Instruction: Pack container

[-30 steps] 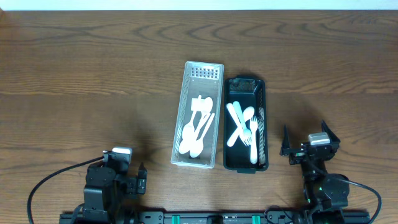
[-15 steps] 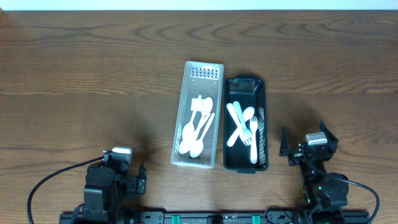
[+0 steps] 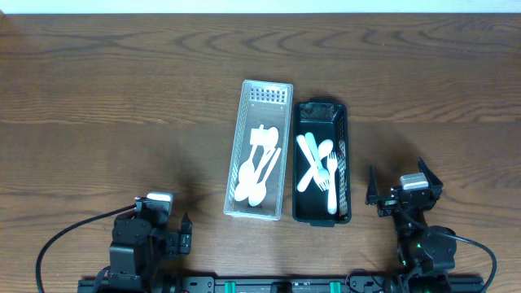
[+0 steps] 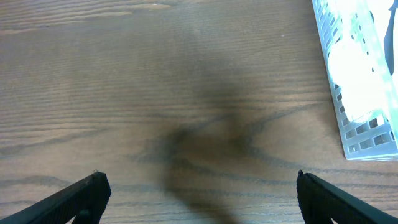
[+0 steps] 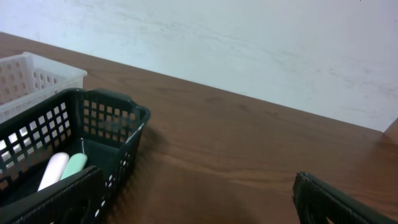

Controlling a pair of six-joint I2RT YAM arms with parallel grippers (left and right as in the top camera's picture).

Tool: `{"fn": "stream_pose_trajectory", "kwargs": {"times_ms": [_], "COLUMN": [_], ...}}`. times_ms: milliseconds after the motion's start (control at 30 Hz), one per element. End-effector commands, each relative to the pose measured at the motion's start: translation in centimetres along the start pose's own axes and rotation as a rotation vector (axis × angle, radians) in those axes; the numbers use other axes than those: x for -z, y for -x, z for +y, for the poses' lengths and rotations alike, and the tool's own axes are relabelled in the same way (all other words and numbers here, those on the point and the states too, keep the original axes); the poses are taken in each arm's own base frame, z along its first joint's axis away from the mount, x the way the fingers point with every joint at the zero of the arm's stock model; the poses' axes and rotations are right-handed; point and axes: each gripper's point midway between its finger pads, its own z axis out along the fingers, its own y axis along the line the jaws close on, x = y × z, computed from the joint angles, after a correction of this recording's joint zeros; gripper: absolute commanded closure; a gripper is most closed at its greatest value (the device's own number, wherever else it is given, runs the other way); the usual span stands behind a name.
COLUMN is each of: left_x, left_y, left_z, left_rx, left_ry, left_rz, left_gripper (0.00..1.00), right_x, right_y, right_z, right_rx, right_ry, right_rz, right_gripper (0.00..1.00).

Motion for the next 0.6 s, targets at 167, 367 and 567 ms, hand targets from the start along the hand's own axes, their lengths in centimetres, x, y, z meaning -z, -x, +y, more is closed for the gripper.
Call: {"fn": "stream_pose_trajectory", "kwargs": {"times_ms": [167,367,567], "left_x": [1.0,-0.1,-2.3], "left_y": [1.0,4.8,9.0], "left_z": [0.0,0.2,0.5], "left_rx": [0.044,0.051,0.047], "left_ry": [-0.005,0.004,0.035], "left_rz": [-0.114,-0.334,-0.624], "left_gripper": [0.02,0.02,0.02], "right_x": [0.0,0.0,0.0], "right_y": [-0.1,-0.1,-0.1], "right_z": [0.1,0.1,0.1], "right_rx": [0.008,0.008,0.008], "right_ry": [0.008,0.008,0.008], "right_rz": [0.004,0.004,0.004], "right_gripper": [0.01,0.01,0.01]}}
